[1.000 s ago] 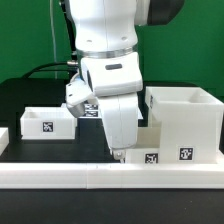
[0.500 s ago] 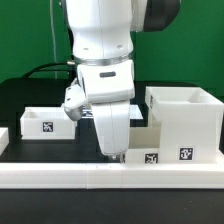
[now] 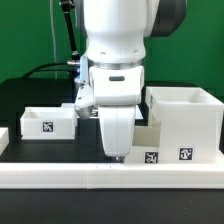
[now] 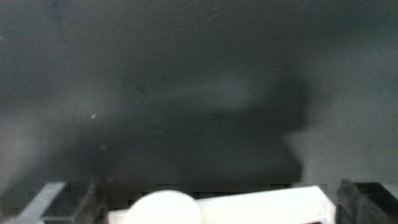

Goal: Assemble drawer

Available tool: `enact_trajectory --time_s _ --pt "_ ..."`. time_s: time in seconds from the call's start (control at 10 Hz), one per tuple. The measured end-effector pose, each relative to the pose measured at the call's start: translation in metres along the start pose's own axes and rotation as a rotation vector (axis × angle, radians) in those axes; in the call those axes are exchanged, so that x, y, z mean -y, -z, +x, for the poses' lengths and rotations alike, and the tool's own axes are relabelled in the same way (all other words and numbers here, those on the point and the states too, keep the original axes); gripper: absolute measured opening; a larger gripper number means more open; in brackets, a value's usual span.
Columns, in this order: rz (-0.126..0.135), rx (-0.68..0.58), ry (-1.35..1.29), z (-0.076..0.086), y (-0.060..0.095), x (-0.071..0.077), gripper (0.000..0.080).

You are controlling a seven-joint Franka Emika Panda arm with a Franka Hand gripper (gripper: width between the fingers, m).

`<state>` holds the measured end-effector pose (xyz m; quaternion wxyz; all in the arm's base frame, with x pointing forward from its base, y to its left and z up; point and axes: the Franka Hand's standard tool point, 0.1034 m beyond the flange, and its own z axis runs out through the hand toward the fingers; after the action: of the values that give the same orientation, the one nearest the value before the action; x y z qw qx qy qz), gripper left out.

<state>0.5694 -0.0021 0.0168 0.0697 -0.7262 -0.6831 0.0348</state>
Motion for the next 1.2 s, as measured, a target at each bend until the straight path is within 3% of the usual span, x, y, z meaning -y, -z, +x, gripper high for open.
enact_trajectory --time_s 0.2,0.3,0.7,0.9,1.2 --pt "-0.016 -0.006 0.068 -0.005 0.004 -0.006 0.0649" --pt "-0.037 -0.009 0.111 -0.009 0.004 -0.010 0.0649" --pt "-0.035 -0.008 0.091 -0.008 0.004 -0.009 0.0649" --pt "-0.021 -0.003 0.077 0.003 0.016 -0.017 0.0649" --pt "-0.014 -0.003 0.067 0.027 0.013 -0.014 0.0649"
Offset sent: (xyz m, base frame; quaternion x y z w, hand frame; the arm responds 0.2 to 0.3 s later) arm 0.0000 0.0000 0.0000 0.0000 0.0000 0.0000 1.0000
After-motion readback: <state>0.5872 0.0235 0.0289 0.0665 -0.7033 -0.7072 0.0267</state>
